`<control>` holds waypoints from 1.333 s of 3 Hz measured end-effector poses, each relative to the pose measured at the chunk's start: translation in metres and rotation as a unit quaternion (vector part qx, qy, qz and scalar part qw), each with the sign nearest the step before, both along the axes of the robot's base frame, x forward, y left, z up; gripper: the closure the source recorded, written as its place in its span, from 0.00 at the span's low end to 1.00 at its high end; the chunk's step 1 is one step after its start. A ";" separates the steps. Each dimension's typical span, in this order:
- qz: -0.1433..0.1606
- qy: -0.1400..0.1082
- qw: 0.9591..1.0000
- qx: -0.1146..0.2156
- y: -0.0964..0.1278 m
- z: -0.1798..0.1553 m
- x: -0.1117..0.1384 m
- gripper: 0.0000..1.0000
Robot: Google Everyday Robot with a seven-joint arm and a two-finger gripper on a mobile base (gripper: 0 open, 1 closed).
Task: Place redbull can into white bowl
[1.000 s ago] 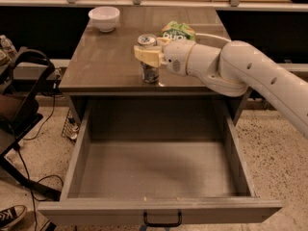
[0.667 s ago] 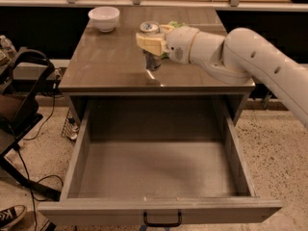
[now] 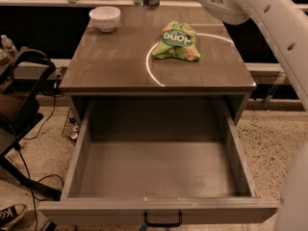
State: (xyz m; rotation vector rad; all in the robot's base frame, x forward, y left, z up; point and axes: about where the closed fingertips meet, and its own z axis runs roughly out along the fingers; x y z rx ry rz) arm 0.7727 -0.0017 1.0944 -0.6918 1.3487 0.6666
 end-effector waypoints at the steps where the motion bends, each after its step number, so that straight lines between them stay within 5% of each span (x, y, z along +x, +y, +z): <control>1: 0.011 0.039 0.999 0.021 0.032 -0.003 0.051 1.00; 2: 0.054 0.103 0.993 0.033 0.099 -0.049 0.102 1.00; 4: 0.058 0.073 0.994 0.058 0.114 -0.005 0.112 1.00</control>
Offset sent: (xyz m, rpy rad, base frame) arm 0.1807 0.0865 0.0698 0.1856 0.0935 0.1317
